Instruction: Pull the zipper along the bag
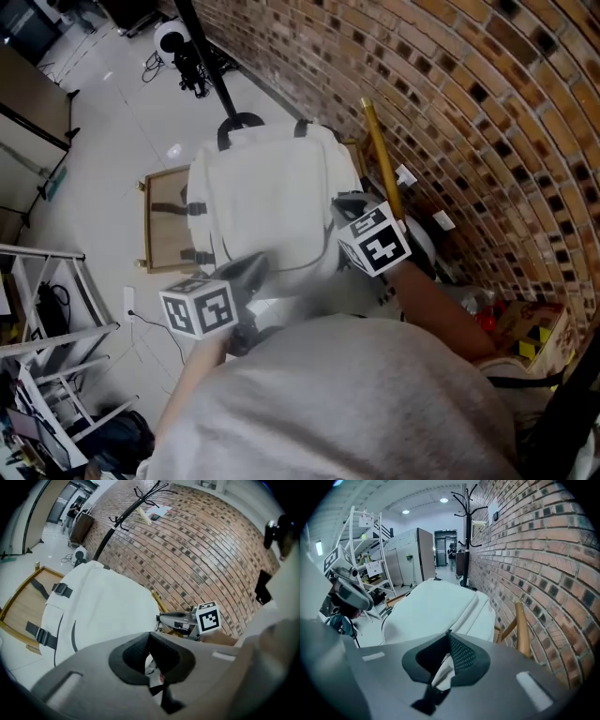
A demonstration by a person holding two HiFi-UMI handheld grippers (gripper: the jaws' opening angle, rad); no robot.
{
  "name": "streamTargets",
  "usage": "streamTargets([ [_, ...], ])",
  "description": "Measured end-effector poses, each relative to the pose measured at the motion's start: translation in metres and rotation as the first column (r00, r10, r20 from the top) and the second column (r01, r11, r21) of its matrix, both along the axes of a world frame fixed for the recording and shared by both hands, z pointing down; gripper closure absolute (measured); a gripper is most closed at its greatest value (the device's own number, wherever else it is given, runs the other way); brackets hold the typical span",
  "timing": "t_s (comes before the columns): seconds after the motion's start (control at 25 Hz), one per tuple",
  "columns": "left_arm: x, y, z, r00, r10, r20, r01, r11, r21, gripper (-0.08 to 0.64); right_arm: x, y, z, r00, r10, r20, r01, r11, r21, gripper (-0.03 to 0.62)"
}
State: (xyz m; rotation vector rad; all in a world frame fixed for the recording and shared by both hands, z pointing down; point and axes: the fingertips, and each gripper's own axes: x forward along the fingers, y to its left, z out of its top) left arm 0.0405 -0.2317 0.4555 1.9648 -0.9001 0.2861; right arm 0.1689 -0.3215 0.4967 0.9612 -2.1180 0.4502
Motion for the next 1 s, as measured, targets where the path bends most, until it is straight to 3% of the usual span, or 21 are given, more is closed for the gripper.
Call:
streamTargets([
  [0.36, -0.017, -0.014, -0.010, 0.999, -0.042, -0.005, 0.042, 0.998, 0.052, 0.560, -0.012, -0.024, -0.005, 1.000, -0.018, -0.006, 0.018, 1.000, 0.024, 0.574],
  [0.6, -0.027, -0.015, -0.013, 0.999, -0.050, -0.011, 0.051, 0.997, 0.058, 0.560, -0.018, -0.027, 0.000, 0.999, -0.029, -0.027, 0.028, 0.999, -0.017, 0.569],
  [0.68, -0.027, -0.015, -0.013, 0.999, -0.044, -0.016, 0.045, 0.997, 0.057, 0.560, -0.012, -0.032, -0.003, 0.999, 0.001, -0.036, -0.001, 1.000, -0.004, 0.566],
  [0.76, -0.026, -0.014, -0.012, 0.999, -0.031, -0.020, 0.032, 0.998, 0.055, 0.560, -0.003, -0.039, -0.016, 0.998, 0.055, -0.027, -0.054, 0.998, 0.045, 0.508],
  [0.84, -0.027, -0.011, -0.010, 1.000, -0.018, -0.025, 0.020, 0.998, 0.052, 0.560, 0.003, -0.042, -0.028, 0.995, 0.095, -0.020, -0.094, 0.992, 0.079, 0.500],
  [1.0, -0.030, 0.000, -0.010, 0.999, 0.012, -0.044, -0.010, 0.999, 0.047, 0.560, 0.000, -0.022, -0.030, 0.992, 0.122, -0.008, -0.121, 0.991, 0.061, 0.489],
])
